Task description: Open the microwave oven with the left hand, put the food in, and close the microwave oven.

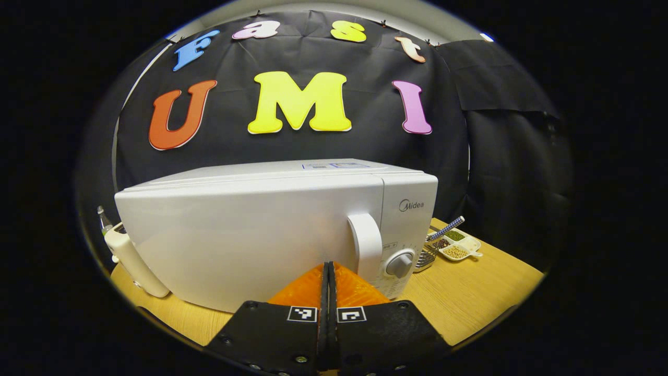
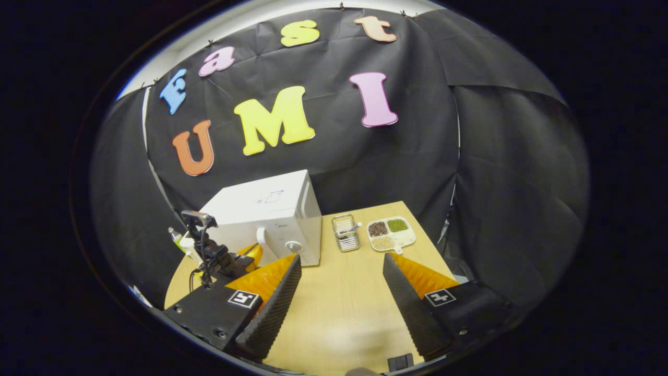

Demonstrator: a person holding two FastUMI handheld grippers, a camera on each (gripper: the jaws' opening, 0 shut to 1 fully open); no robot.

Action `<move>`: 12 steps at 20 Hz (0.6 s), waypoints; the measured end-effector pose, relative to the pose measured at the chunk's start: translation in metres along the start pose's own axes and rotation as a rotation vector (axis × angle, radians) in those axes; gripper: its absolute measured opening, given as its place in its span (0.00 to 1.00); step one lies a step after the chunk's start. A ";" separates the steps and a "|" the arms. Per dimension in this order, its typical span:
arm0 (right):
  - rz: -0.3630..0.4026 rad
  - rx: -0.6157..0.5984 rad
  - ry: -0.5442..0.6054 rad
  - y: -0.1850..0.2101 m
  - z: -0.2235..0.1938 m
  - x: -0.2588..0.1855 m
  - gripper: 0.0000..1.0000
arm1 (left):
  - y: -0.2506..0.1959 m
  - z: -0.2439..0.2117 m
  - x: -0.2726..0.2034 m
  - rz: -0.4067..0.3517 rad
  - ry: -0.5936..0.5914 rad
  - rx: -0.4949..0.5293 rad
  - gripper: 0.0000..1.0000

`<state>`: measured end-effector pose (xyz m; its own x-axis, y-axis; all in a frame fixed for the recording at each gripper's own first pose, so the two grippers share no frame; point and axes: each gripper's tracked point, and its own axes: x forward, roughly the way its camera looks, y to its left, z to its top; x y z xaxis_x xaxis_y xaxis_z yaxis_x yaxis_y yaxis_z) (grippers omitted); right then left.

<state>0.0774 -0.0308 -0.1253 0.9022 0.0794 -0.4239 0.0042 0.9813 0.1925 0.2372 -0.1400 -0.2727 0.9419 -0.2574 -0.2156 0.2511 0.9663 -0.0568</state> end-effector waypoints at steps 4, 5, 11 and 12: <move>0.001 -0.009 -0.023 0.002 0.004 -0.007 1.00 | 0.031 0.009 -0.039 0.097 -0.015 0.029 0.00; -0.002 -0.014 -0.033 0.002 0.005 -0.008 1.00 | 0.035 0.007 -0.050 0.102 -0.010 0.031 0.29; -0.007 -0.059 -0.116 0.014 0.017 -0.032 1.00 | 0.065 0.022 -0.127 0.165 -0.015 0.038 0.96; -0.006 -0.065 -0.135 0.018 0.020 -0.038 1.00 | 0.066 0.030 -0.140 0.170 -0.024 0.028 0.96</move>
<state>0.0517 -0.0202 -0.0875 0.9520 0.0536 -0.3012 -0.0144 0.9913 0.1309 0.1285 -0.0400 -0.2169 0.9764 -0.0909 -0.1962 0.0938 0.9956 0.0057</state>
